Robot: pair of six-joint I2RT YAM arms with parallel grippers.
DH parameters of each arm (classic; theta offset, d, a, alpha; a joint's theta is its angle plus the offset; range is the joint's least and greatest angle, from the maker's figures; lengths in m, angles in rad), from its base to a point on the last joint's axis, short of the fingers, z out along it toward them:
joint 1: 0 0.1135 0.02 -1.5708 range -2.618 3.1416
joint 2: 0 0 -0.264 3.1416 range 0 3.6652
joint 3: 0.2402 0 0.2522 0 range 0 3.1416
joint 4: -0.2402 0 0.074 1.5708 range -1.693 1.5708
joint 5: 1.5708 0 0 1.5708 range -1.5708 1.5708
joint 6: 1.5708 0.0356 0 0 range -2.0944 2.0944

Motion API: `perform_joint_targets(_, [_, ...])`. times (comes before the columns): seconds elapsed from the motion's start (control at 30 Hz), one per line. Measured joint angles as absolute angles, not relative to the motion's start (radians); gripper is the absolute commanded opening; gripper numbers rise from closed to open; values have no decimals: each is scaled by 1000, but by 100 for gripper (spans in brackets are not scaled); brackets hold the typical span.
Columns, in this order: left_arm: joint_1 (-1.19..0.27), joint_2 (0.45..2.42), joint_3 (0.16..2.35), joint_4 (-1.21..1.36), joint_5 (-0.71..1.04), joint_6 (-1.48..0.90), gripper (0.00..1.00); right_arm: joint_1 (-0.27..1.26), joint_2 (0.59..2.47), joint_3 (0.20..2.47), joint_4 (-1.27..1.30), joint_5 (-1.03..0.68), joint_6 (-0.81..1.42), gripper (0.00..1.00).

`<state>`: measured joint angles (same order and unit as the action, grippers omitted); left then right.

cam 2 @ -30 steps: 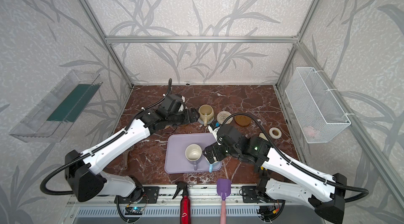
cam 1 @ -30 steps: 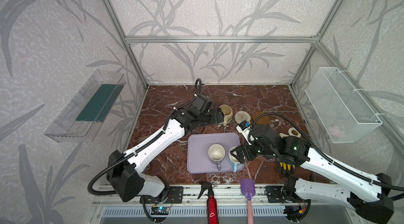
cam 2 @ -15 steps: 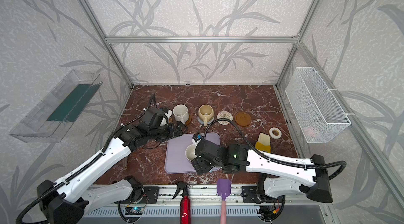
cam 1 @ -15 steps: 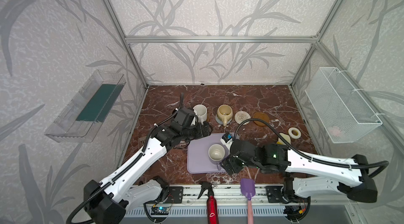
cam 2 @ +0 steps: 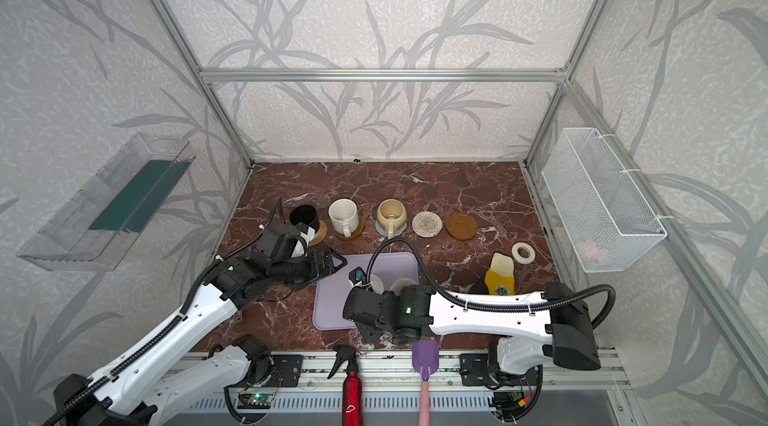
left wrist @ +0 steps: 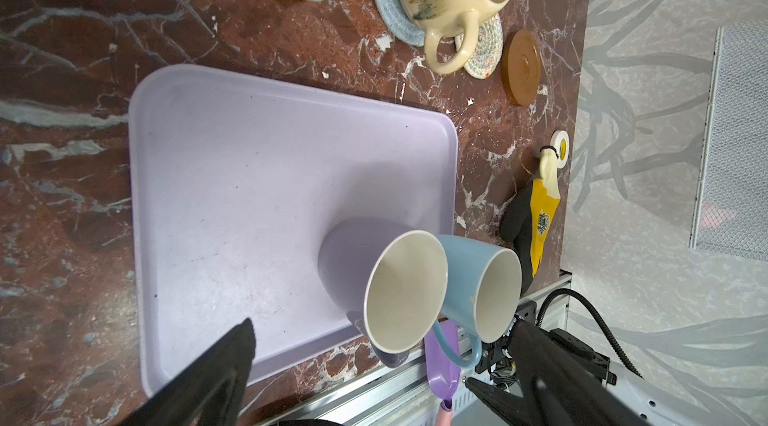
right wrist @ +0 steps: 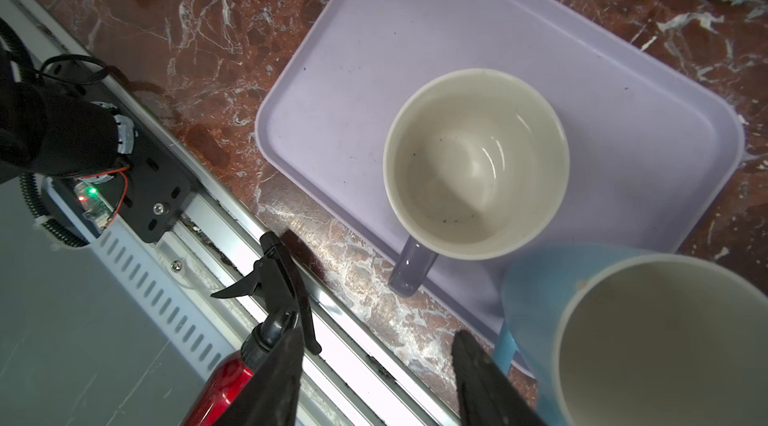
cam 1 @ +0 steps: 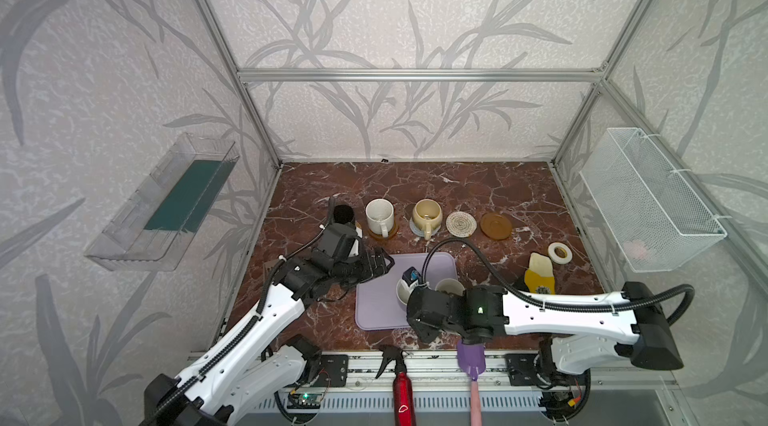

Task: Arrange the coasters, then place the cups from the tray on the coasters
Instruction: 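Lower the right gripper onto the lavender mug rim and grip it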

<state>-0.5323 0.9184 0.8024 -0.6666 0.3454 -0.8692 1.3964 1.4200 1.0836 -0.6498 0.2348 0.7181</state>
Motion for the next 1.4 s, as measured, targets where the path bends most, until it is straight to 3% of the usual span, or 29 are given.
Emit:
perform_joint_targets(0.37, [-529,883,729,-636,353,-902,98,1400,1527,1084,-599,264,779,50])
perform_joint_targets(0.87, [-527,836,637,-620,305,-926,99,1393,1645,1081,-576,318,817,48])
perform_joint_targets(1.4, [-498,835,603,-553,300,-964,99,1352,1722,1082,-541,318,789,35])
